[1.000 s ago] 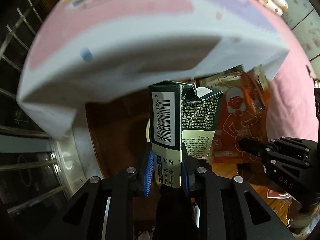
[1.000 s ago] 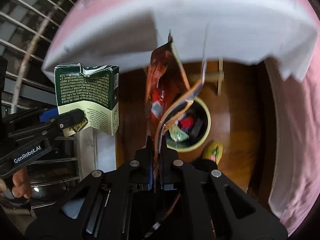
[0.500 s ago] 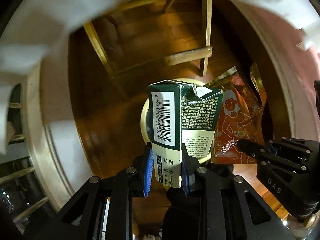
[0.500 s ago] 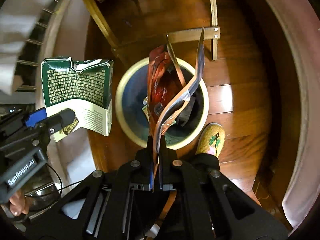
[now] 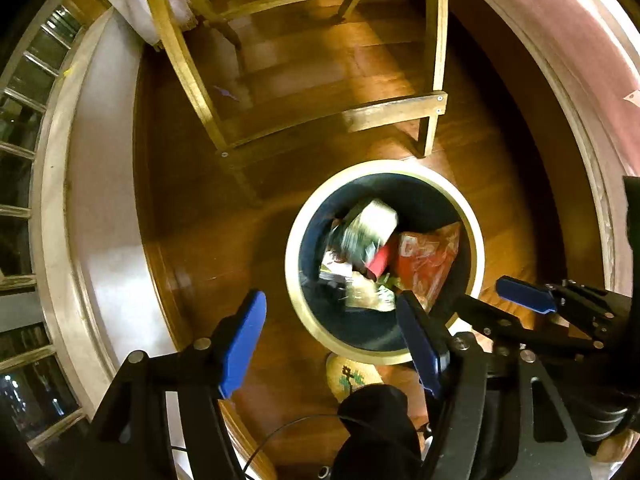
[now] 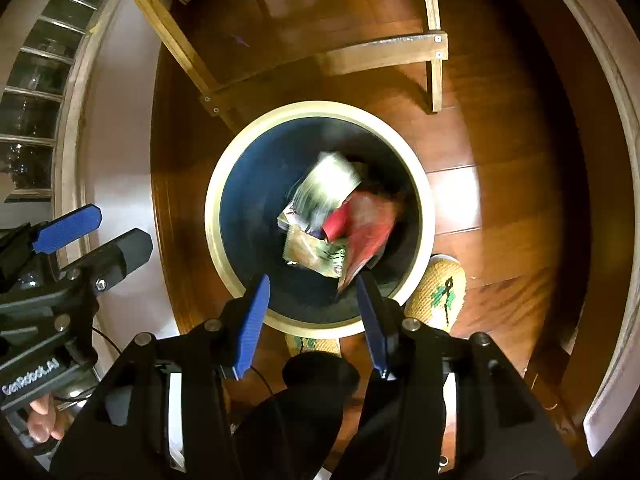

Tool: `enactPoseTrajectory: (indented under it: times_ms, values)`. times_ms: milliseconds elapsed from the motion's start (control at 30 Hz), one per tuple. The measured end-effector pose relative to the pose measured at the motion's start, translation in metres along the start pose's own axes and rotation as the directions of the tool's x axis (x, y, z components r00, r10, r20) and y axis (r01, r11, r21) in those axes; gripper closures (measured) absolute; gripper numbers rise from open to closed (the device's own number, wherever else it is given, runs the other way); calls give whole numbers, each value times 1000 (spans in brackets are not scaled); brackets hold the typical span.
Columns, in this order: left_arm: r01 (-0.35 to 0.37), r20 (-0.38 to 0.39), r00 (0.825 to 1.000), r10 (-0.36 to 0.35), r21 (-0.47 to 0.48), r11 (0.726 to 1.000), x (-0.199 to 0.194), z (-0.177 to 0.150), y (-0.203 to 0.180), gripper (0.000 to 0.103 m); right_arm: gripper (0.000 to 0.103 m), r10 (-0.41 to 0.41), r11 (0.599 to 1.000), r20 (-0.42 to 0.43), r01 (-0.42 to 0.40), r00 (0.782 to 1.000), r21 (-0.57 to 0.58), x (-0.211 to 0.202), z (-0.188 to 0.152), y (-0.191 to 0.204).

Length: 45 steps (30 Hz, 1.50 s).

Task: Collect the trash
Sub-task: 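Move both tools back up from the bin toward the table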

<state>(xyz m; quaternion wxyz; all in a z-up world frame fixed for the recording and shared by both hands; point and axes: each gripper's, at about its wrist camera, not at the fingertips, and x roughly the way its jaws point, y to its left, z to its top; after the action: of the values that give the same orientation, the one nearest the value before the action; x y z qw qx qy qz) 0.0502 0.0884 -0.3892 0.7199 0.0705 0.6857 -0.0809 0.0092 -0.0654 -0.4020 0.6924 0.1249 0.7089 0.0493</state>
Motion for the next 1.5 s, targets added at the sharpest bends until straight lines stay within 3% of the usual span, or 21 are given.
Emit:
enactPoseTrajectory:
  times_ms: [133, 333, 467, 567, 733, 967, 1133, 1500]
  values:
    - [-3, 21, 1000, 3, -22, 1000, -8, 5, 0, 34, 61, 0, 1000, 28, 1, 1000, -15, -12, -2, 3]
    - [-6, 67, 998, 10, -62, 998, -55, 5, 10, 34, 61, 17, 1000, 79, -17, 997, -5, -57, -4, 15]
    - [7, 108, 994, 2, -85, 996, -106, 5, 16, 32, 61, 40, 999, 123, -39, 992, -6, -100, -2, 26]
    - [11, 128, 992, 0, -82, 997, -144, 5, 17, 18, 61, 43, 999, 153, -41, 987, -19, -138, -5, 38]
    - [43, 187, 982, -30, -64, 997, -219, 6, 20, 18, 61, 58, 998, 199, -53, 978, -29, -205, -10, 58]
    - [97, 329, 940, -93, 6, 995, -339, 3, 21, 16, 61, 82, 995, 276, -63, 958, -77, -304, -20, 92]
    - [92, 401, 910, -106, 55, 994, -401, 3, 22, 15, 61, 79, 992, 352, -39, 933, -119, -365, -21, 114]
    - [96, 509, 851, -127, 87, 992, -489, 33, 32, 15, 61, 62, 990, 536, 17, 842, -141, -481, -1, 133]
